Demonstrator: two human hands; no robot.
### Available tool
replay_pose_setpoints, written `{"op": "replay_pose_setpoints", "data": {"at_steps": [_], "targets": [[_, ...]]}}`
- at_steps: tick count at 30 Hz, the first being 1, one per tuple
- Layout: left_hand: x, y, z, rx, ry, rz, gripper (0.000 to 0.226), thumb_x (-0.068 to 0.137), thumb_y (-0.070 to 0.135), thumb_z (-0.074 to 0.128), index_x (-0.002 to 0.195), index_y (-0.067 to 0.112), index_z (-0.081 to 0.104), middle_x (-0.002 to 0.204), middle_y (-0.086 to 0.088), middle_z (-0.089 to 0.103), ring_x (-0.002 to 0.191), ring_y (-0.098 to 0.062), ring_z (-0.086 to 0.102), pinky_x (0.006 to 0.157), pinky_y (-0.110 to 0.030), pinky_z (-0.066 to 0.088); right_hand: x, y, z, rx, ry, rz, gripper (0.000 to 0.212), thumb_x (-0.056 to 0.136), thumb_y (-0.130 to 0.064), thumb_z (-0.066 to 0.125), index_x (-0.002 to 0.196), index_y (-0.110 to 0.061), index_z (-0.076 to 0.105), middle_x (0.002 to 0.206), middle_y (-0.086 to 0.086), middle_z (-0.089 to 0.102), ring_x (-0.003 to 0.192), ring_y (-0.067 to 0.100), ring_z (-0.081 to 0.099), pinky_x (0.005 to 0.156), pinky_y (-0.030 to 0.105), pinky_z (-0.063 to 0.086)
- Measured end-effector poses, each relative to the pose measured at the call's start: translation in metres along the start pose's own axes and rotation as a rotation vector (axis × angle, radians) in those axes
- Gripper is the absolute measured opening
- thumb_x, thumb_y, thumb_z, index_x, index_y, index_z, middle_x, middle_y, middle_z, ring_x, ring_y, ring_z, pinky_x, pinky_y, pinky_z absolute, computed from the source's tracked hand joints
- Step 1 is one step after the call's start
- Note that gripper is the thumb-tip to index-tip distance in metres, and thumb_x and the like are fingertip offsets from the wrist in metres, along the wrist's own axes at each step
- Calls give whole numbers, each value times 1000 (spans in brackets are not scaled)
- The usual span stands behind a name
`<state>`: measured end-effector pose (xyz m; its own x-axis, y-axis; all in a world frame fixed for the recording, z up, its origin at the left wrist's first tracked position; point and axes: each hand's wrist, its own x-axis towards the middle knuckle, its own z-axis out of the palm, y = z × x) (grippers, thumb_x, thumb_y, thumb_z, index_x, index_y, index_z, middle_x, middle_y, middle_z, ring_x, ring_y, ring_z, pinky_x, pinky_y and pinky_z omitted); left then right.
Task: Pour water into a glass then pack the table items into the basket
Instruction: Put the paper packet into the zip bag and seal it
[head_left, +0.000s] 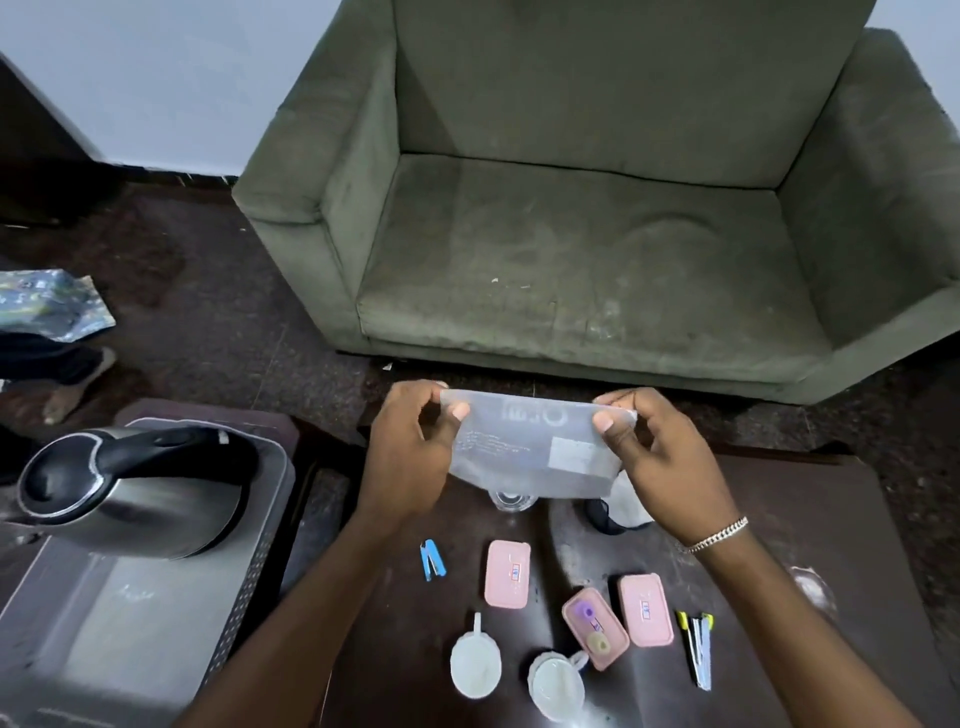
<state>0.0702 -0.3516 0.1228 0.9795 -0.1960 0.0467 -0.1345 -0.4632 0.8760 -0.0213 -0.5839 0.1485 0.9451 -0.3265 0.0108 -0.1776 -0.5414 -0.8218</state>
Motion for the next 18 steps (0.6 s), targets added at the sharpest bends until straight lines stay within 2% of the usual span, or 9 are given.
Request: {"op": "replay_pose_setpoints", "data": {"at_steps": [2,4,6,9,11,14,18], "targets": [[-5,-8,-10,-41,20,-23,17,98,12,67,90,11,52,75,-3,63,69,-6,57,69,-24,46,0,-7,13,39,1,-20,21,100,-28,60,82,-22,50,74,-8,56,68,11,51,68,37,44],[-13,-17,-25,-42,60,-31,24,97,7,65,95,19,44,63,10,60,57,-5,55,59,-17,41,-2,-13,34,75,23,-42,16,100,-27,59,88,-24,49,71,1,54,64,18,49,64,37,43],[-22,-27,-45,-9,79,-17,31,96,3,61,96,25,40,61,13,52,51,-7,44,52,-18,37,-4,-19,57,119,41,-46,12,98,-23,62,99,-25,49,71,9,57,62,20,50,63,38,43],[-35,-52,-90,82,12,21,28,91,-2,52,87,26,48,70,5,55,56,-9,46,53,-23,37,-9,-34,99,199,16,-51,17,96,-18,65,104,-28,53,72,3,58,63,17,53,62,31,44],[-47,-69,-121,128,-16,-11,29,88,-4,53,85,25,55,73,3,60,58,-9,51,55,-23,40,-15,-46,129,286,-40,-43,9,93,-13,69,93,-21,63,76,0,63,68,17,56,68,29,45],[-68,-96,-177,155,-18,-111,27,85,-2,60,87,24,65,84,6,70,69,-11,63,63,-23,48,-28,-66,183,353,-165,20,13,82,-8,80,82,-20,75,80,-4,66,65,4,56,64,14,42],[-92,-140,-262,244,-167,-242,23,83,5,76,98,21,71,103,5,68,73,-20,63,70,-32,51,-53,-90,262,310,-466,37,28,76,0,84,99,-13,78,88,2,55,65,6,51,66,19,43]]}}
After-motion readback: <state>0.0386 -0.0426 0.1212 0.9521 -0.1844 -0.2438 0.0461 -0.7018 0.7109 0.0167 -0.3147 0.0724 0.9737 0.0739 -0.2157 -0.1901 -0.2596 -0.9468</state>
